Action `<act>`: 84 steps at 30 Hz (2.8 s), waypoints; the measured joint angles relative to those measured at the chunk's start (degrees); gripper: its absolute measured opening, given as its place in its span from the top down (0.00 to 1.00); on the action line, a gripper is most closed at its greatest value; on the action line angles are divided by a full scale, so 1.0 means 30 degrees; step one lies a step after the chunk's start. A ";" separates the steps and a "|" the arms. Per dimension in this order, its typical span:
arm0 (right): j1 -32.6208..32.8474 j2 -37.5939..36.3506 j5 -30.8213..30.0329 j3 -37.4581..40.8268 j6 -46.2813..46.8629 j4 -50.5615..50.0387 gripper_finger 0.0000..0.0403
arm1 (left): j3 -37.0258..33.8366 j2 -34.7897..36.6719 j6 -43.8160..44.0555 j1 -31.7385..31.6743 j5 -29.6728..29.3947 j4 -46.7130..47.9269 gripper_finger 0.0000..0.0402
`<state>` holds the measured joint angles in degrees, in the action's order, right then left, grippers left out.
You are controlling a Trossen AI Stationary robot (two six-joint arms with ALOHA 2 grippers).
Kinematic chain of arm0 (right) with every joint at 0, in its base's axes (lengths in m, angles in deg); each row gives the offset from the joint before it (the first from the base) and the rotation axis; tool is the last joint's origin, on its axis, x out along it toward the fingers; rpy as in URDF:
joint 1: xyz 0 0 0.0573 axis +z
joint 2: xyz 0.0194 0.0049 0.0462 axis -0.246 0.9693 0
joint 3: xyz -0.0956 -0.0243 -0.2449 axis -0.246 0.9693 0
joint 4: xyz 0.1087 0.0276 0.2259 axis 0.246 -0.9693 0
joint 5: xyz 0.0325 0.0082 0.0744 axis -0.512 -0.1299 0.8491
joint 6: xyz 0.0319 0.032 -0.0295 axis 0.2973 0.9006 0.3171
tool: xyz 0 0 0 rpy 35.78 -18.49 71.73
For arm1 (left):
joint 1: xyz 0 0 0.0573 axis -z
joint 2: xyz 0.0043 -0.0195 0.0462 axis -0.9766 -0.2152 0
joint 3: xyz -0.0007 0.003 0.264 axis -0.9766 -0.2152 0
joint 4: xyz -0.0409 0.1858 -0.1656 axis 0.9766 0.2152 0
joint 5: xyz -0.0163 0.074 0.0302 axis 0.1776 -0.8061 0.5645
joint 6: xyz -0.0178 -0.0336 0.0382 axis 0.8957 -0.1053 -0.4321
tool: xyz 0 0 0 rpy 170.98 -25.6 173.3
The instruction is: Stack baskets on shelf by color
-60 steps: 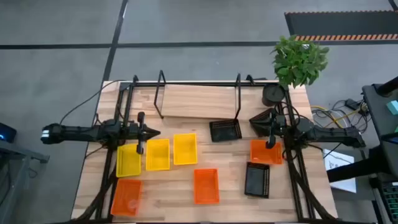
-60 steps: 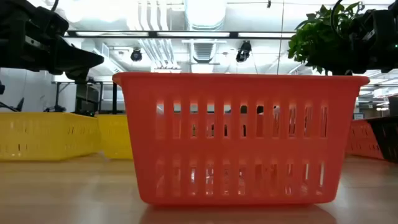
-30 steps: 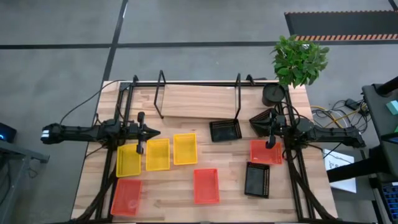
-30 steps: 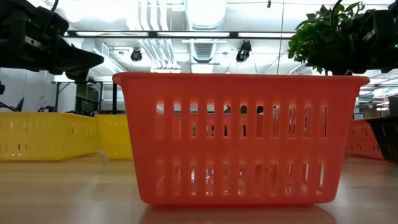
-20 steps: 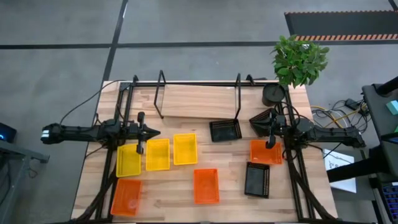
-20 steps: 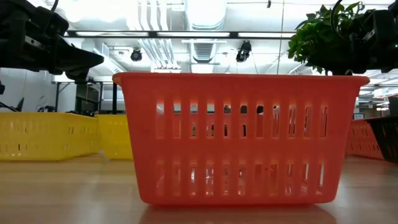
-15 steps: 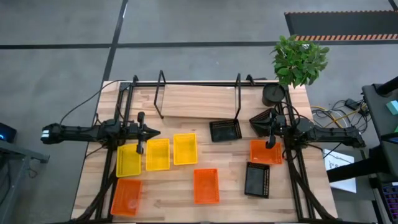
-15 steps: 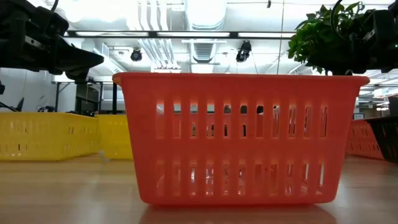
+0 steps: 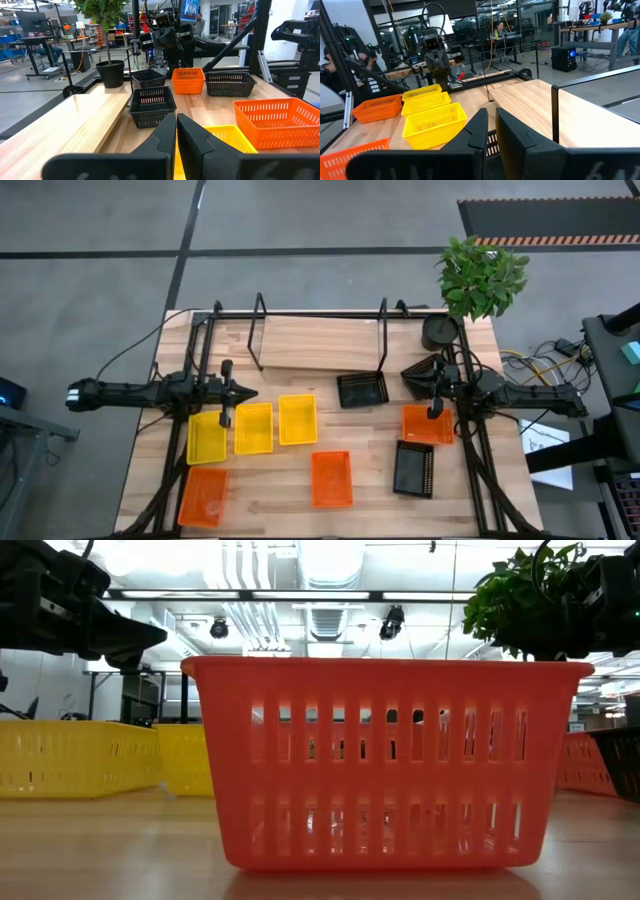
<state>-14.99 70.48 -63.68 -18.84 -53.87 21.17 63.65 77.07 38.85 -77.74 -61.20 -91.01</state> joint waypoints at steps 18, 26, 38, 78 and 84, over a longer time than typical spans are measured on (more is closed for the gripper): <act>-0.0007 0.0000 0.0000 0.0007 0.3730 0.0153 0.93 | 0.0007 0.0029 -0.0534 0.0000 -0.0193 -0.0915 1.00; -0.0007 0.0341 -0.0714 0.0007 0.0933 0.2875 0.93 | 0.0000 -0.0277 0.2047 0.0029 -0.0211 -0.8200 1.00; 0.0000 0.5583 0.0109 0.0007 -0.2436 1.2190 0.93 | 0.0083 -0.0066 0.2393 0.0029 -0.0197 -1.1661 1.00; 0.6898 2.6212 -0.5530 -2.1462 -0.1100 -0.3382 0.93 | 0.0007 -0.1423 0.3506 0.0051 -0.0627 -1.3629 1.00; 0.6397 2.9316 -0.5376 -2.5292 -0.1914 -0.5860 0.83 | 0.0007 -0.1264 0.3508 0.0051 -0.0641 -1.3667 1.00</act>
<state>4.20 158.43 -79.80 -94.72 -59.62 3.58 63.67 73.28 49.37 -77.59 -63.12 -132.01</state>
